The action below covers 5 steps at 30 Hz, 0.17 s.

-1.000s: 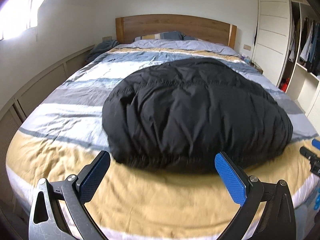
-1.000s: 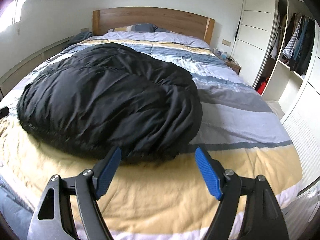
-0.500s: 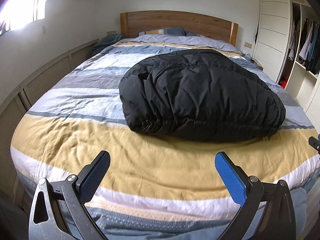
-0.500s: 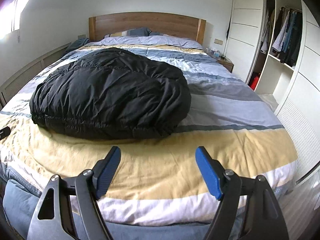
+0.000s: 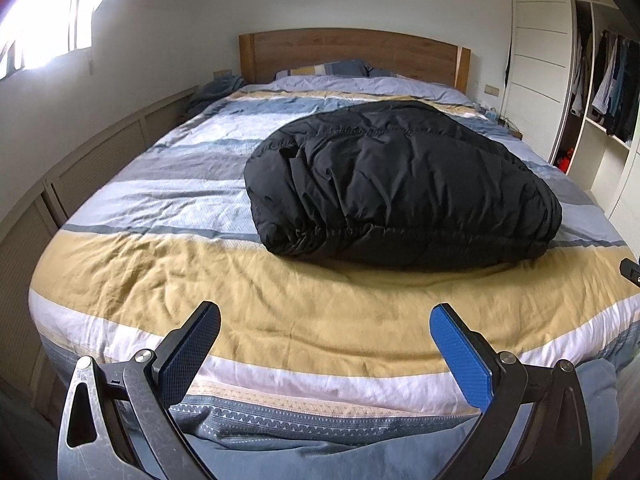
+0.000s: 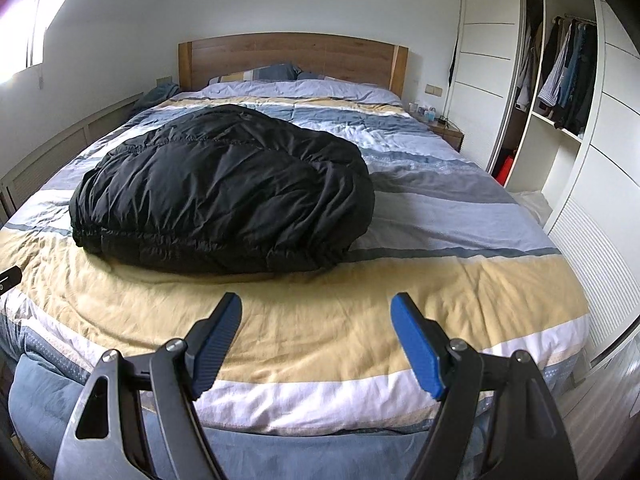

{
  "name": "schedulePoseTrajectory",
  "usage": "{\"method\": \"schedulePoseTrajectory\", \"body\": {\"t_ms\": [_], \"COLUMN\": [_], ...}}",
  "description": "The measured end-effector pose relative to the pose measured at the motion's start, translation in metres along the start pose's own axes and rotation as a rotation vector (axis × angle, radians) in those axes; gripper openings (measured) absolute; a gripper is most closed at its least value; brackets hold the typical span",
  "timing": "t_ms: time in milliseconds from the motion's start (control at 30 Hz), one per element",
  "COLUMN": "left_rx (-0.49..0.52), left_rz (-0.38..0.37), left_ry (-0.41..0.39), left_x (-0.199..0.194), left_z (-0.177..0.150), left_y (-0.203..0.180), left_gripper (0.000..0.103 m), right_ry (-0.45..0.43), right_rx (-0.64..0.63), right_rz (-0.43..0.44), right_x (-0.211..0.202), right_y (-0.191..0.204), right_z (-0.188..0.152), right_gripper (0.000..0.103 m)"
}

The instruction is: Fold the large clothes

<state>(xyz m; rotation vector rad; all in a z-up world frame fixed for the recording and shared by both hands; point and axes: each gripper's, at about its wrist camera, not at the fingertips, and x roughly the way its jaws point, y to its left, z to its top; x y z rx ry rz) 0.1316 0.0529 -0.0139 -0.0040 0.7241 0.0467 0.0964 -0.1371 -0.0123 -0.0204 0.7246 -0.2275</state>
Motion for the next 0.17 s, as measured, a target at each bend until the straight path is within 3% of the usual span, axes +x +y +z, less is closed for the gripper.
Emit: {"method": "schedulePoseTrajectory", "body": {"t_ms": [167], "left_rx": [0.0], "left_rz": [0.023], "left_ry": [-0.03], "left_x": [-0.0104], "left_z": [0.0051], "left_y": [-0.0019], "left_gripper": [0.102], "right_ry": [0.0], "right_rx": [0.019], "right_rz": [-0.002], "right_x": [-0.0035], "right_y": [-0.004], "right_z": [-0.0022], "right_gripper": [0.076]}}
